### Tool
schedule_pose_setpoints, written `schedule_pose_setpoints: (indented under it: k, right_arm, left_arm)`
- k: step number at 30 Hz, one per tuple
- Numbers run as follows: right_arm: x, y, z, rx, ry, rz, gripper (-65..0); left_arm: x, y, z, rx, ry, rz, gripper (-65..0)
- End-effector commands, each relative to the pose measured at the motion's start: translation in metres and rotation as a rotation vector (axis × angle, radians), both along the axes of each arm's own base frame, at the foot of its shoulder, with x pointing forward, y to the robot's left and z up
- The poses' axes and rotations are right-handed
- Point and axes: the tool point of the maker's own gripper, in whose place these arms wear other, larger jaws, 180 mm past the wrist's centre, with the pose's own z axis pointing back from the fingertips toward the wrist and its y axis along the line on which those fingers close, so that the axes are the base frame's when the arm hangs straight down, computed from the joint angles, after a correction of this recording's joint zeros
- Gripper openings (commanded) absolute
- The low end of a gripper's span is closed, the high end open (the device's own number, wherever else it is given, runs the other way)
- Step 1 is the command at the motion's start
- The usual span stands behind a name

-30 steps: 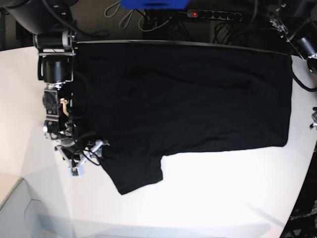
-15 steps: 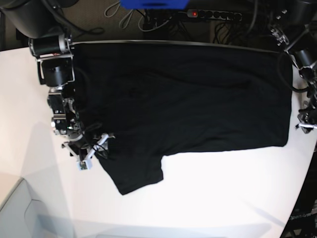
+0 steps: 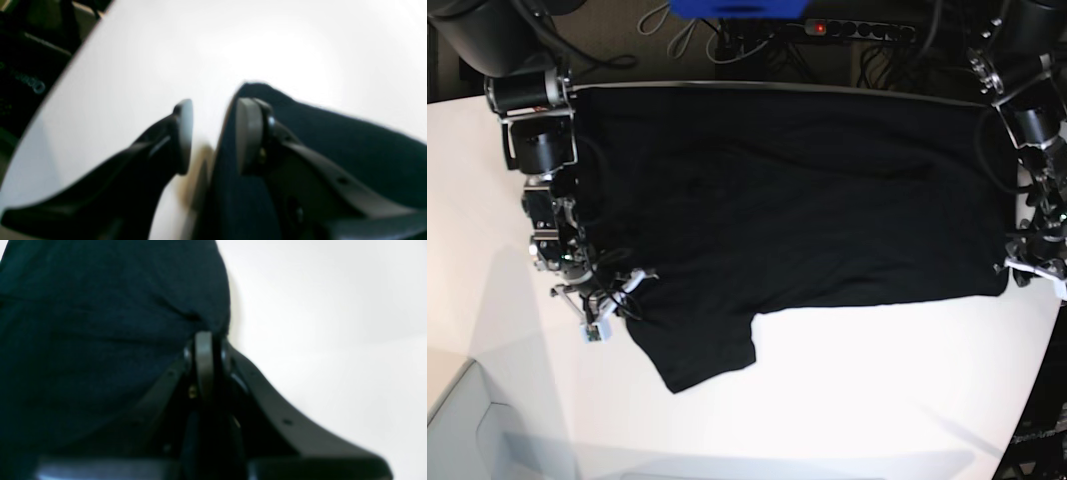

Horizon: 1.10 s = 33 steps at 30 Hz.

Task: Layout the t-shirt on the table in an organized manner, then fold the t-shirt properly
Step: 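Grasp the hem corners of the black shirt with both grippers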

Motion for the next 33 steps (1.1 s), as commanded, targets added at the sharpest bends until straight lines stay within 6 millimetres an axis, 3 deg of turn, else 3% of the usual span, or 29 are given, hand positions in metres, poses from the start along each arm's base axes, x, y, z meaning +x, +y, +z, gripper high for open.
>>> schedule_pose_setpoints:
  k: [1,6,12,20,23,33]
  right_arm:
    - [-0.012,-0.001,-0.014,-0.024,0.072,0.018,-65.0]
    - [-0.015,0.000,-0.017,-0.026,0.082,0.022,-65.0]
    - [-0.022,0.001,-0.023,-0.026,0.093,0.023,-65.0]
    - [-0.022,0.001,-0.023,-0.026,0.095,0.023,-65.0]
    - [-0.023,0.000,-0.024,-0.027,0.099,0.024,-65.0]
    - [-0.023,0.000,-0.024,-0.027,0.101,0.024,-65.0]
  left_arm:
    - [0.008,0.013,0.016,0.018,-0.045,0.020,-43.7]
    - [0.013,0.011,0.001,-0.041,-0.038,0.041,-43.7]
    - [0.027,-0.006,0.003,0.003,-0.048,-0.033,-43.7]
    - [0.038,-0.009,0.013,0.015,-0.098,-0.037,-43.7]
    - [0.033,-0.011,-0.003,-0.018,-0.067,-0.022,-43.7]
    - [0.036,-0.028,-0.026,0.018,-0.039,-0.081,-43.7]
